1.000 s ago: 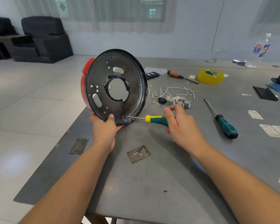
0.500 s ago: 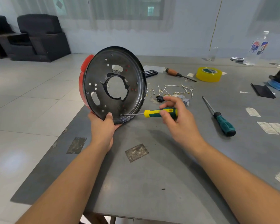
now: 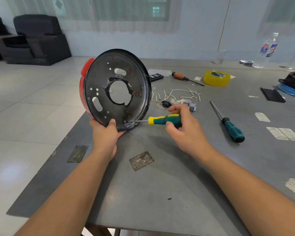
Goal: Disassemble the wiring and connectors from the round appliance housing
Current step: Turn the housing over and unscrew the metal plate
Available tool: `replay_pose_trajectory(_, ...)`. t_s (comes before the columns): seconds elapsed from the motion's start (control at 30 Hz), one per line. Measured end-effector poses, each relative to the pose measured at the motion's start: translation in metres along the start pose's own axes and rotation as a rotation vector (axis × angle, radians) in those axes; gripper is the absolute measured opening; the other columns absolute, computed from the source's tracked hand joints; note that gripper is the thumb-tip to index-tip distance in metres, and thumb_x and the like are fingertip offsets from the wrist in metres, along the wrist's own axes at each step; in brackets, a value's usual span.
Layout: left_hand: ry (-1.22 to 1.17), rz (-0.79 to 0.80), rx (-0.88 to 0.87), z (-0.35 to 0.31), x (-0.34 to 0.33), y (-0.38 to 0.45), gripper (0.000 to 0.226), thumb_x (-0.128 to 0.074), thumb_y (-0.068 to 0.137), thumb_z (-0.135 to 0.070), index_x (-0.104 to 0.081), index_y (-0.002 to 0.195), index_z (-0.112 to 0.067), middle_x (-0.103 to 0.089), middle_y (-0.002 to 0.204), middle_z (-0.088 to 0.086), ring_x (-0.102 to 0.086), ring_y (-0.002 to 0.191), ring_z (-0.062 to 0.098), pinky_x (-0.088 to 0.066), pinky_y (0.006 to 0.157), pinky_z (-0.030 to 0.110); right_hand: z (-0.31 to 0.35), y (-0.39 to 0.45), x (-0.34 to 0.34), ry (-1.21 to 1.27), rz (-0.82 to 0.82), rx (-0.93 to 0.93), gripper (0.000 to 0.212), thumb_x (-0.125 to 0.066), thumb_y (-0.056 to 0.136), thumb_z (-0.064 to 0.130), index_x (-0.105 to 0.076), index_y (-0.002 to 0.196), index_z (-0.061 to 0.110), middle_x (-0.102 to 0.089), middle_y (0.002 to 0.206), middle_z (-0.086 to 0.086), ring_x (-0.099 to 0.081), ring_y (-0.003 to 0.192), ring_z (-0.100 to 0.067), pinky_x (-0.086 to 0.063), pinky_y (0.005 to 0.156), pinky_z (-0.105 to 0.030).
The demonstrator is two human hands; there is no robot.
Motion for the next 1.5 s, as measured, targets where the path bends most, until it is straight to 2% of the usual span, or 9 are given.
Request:
replay_pose_trajectory(0.1, 0.005, -0.006, 0.002, 0.0, 0.001, 0.0, 0.035, -0.052, 0.106, 0.001, -0.041, 0.131, -0.021, -0.055, 0.141, -0.002, -0.064, 0.121, 0.022, -0.066, 0.077, 0.037, 0.001, -0.001, 0.001, -0.01, -0.001, 0.007, 0.028, -0.057, 0.092, 0.048, -0.044, 0.117, 0.046, -0.065, 0.094, 0.016, -0.061, 0.079, -0.008, -0.048, 0.068, -0.014)
replay_pose_trajectory(0.2, -0.006, -0.009, -0.007, -0.001, 0.0, -0.001, 0.034, -0.052, 0.106, 0.001, -0.041, 0.128, -0.023, -0.056, 0.137, -0.004, -0.065, 0.117, 0.019, -0.066, 0.073, 0.034, -0.004, 0.002, 0.004, -0.117, -0.043, -0.018, 0.027, -0.034, 0.1, 0.064, -0.047, 0.113, 0.044, -0.068, 0.072, 0.004, -0.066, 0.07, -0.011, -0.056, 0.073, -0.038)
replay_pose_trajectory(0.37, -0.006, -0.022, -0.008, -0.001, 0.001, -0.001, 0.034, -0.052, 0.106, 0.001, -0.04, 0.131, -0.02, -0.055, 0.135, -0.004, -0.064, 0.116, 0.02, -0.066, 0.072, 0.033, -0.005, 0.0, -0.001, 0.075, 0.028, -0.019, 0.033, -0.063, 0.089, 0.023, -0.052, 0.115, 0.04, -0.059, 0.106, 0.019, -0.058, 0.087, 0.0, -0.044, 0.069, -0.009)
replay_pose_trajectory(0.57, 0.012, -0.011, 0.004, -0.001, 0.0, -0.002, 0.035, -0.053, 0.106, 0.001, -0.04, 0.132, -0.021, -0.054, 0.141, -0.001, -0.063, 0.121, 0.025, -0.066, 0.078, 0.038, -0.009, 0.001, 0.002, -0.076, -0.016, -0.073, 0.026, -0.041, 0.1, 0.063, -0.053, 0.104, 0.041, -0.07, 0.073, 0.005, -0.065, 0.06, -0.006, -0.051, 0.061, -0.029)
replay_pose_trajectory(0.63, 0.005, -0.009, 0.005, -0.002, 0.0, -0.003, 0.036, -0.052, 0.106, 0.001, -0.039, 0.131, -0.021, -0.054, 0.141, -0.001, -0.064, 0.121, 0.025, -0.066, 0.079, 0.04, -0.007, 0.002, 0.002, -0.05, -0.006, -0.045, 0.007, -0.053, 0.101, 0.046, -0.054, 0.106, 0.041, -0.069, 0.082, 0.009, -0.064, 0.068, -0.004, -0.05, 0.065, -0.024)
replay_pose_trajectory(0.73, -0.009, -0.013, 0.006, 0.0, 0.0, -0.001, 0.035, -0.052, 0.106, 0.001, -0.04, 0.13, -0.021, -0.055, 0.136, -0.003, -0.064, 0.118, 0.022, -0.066, 0.075, 0.037, 0.001, 0.0, 0.0, -0.107, 0.056, 0.082, 0.033, -0.07, 0.086, 0.01, -0.058, 0.108, 0.032, -0.058, 0.105, 0.013, -0.055, 0.093, 0.004, -0.041, 0.075, -0.009)
replay_pose_trajectory(0.93, -0.011, 0.002, 0.001, 0.0, 0.0, -0.001, 0.034, -0.053, 0.106, 0.001, -0.041, 0.13, -0.02, -0.055, 0.134, -0.005, -0.064, 0.118, 0.02, -0.067, 0.079, 0.04, -0.015, 0.002, -0.005, -0.257, 0.124, -0.092, 0.027, -0.05, 0.098, 0.058, -0.063, 0.103, 0.035, -0.071, 0.088, 0.011, -0.062, 0.074, -0.008, -0.051, 0.072, -0.027)
replay_pose_trajectory(1.13, 0.011, 0.011, 0.012, 0.0, -0.002, -0.003, 0.037, -0.053, 0.105, 0.002, -0.041, 0.13, -0.023, -0.055, 0.138, -0.002, -0.064, 0.119, 0.023, -0.066, 0.082, 0.045, -0.017, 0.004, -0.011, -0.306, 0.21, 0.015, 0.034, -0.079, 0.085, 0.013, -0.068, 0.113, 0.027, -0.055, 0.109, 0.006, -0.052, 0.103, -0.012, -0.039, 0.088, -0.017)
replay_pose_trajectory(1.5, -0.042, -0.005, 0.02, -0.001, 0.0, -0.002, 0.035, -0.054, 0.105, 0.002, -0.041, 0.125, -0.025, -0.056, 0.13, -0.007, -0.064, 0.116, 0.02, -0.066, 0.076, 0.039, -0.036, 0.009, -0.002, -0.176, 0.149, -0.09, 0.027, -0.078, 0.088, 0.026, -0.068, 0.109, 0.038, -0.062, 0.106, 0.013, -0.056, 0.096, -0.001, -0.035, 0.075, -0.001)
Point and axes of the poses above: each hand's wrist, its own y-axis towards the middle knuckle, its own x-axis out of the back of the hand, z = x × y, the point moved 8 cm from there along y, towards the middle knuckle
